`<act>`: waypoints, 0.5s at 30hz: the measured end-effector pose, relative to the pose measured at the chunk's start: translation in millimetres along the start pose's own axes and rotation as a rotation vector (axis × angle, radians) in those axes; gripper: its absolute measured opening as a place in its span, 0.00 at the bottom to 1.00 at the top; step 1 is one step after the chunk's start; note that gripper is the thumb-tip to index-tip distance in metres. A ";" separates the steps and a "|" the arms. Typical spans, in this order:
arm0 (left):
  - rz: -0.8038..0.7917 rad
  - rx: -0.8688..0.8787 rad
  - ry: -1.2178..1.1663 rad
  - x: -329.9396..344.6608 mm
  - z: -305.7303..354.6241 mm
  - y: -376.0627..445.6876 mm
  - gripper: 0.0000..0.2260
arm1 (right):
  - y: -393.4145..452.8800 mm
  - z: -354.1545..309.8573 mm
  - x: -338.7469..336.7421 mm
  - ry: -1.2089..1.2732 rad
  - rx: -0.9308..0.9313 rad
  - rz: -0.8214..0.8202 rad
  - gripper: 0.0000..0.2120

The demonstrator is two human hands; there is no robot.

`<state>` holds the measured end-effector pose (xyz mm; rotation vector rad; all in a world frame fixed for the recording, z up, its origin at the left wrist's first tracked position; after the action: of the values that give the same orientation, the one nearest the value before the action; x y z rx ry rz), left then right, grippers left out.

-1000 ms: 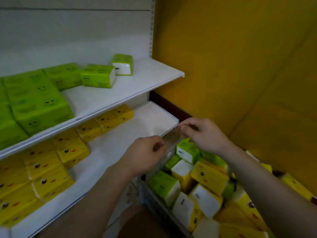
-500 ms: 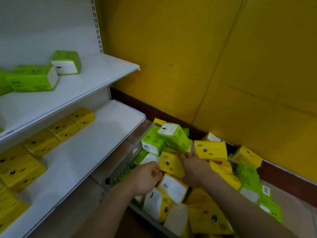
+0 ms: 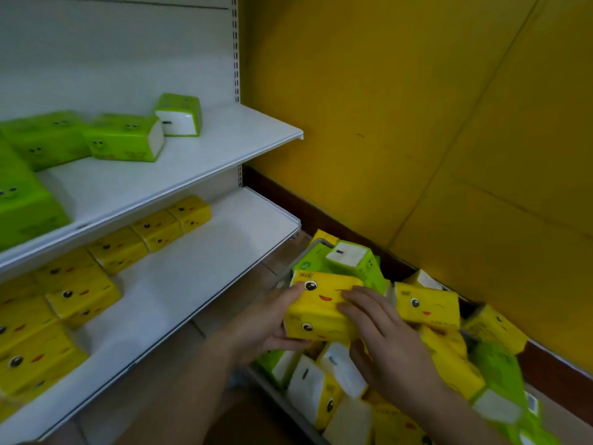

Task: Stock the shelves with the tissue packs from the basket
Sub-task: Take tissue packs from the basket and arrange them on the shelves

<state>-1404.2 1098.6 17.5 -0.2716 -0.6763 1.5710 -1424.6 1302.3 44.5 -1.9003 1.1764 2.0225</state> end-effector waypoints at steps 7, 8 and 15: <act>0.208 0.266 -0.020 -64.2 34.5 -27.1 0.20 | 43.7 -17.0 5.2 0.478 0.292 0.191 0.23; 0.208 0.276 -0.027 -73.6 39.6 -32.2 0.21 | 55.2 -20.7 9.4 0.624 0.442 0.154 0.26; 0.304 0.221 -0.092 -133.1 44.5 -66.3 0.24 | 129.8 -74.7 76.0 1.127 0.827 -0.174 0.35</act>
<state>-1356.5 957.4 61.0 -0.1410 -0.5431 1.9426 -1455.3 1137.3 41.1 -2.4079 1.5435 0.0905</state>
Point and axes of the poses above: each hand's wrist, its own y-axis towards the middle knuckle, its own x-axis out of the palm, z = x × y, the point moved 3 cm from there along y, towards the middle knuckle, and after that the axes turned 4 degrees about z, right-handed, at the moved point
